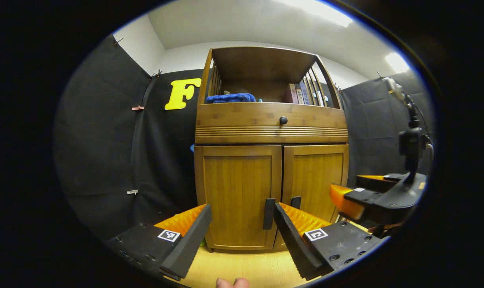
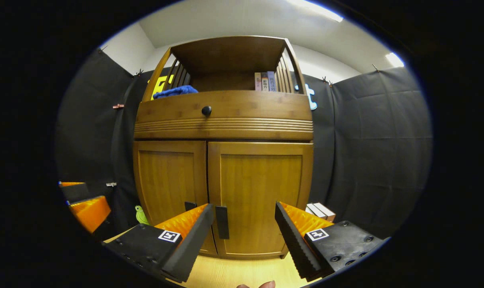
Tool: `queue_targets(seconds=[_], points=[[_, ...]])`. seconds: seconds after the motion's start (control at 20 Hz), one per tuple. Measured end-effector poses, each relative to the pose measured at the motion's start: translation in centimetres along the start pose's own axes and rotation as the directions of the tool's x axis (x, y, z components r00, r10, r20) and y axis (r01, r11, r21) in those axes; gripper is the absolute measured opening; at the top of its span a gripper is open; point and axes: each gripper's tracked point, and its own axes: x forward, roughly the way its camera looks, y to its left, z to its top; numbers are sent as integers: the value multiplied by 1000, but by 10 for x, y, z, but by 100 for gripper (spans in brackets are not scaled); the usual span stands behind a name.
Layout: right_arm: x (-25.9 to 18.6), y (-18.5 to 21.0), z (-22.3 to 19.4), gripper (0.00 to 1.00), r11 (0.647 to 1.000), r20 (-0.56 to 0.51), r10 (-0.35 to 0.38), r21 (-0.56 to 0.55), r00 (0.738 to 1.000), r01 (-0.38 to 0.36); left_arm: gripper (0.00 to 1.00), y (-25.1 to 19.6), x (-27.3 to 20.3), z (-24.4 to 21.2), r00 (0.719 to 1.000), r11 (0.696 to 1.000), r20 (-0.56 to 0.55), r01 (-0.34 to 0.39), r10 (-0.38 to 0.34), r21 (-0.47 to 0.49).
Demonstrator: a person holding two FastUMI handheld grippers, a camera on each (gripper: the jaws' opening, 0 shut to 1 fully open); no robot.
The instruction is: Open the right door of the double-door shoe cabinet with the right hand, and open the left door with the left hand.
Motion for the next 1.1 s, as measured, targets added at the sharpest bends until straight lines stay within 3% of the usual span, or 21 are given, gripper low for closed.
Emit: queue_targets(seconds=[0.25,0.45,0.65,0.7,0.8,0.9,0.95,1.0,1.05,1.1], points=[[57,30,-60,98,999,-76,36,12,996,-35,98,10,1,-10,1000,1000,-5,-7,7,-1],[93,28,-93,98,999,-136,-9,32,991,13,97,23,3,-18,1000,1000,-11,-15,15,-3],[114,34,-116,98,998,-207,2,67,978,12,97,35,9,-19,999,999,-7,-36,36,-40],[119,36,-120,81,998,-214,-4,60,977,17,97,36,10,-21,999,998,-8,-37,37,-46],[126,38,-127,77,999,-218,-9,32,976,16,97,35,13,-21,1000,998,-11,-28,27,-56],[132,44,-137,57,999,-246,-5,38,969,15,98,30,14,-22,1000,997,-13,-3,2,-78],[135,46,-139,54,999,-252,-9,45,968,21,98,30,13,-21,1000,997,-14,0,-2,-80],[136,46,-138,39,998,-256,-16,58,967,31,99,31,12,-22,1000,997,-14,-1,0,-73],[129,41,-130,45,996,-269,-36,66,963,56,97,32,10,-21,1000,998,-13,-3,2,-65],[135,41,-136,31,996,-270,-29,75,962,51,96,31,8,-21,1000,998,-13,-2,2,-60]])
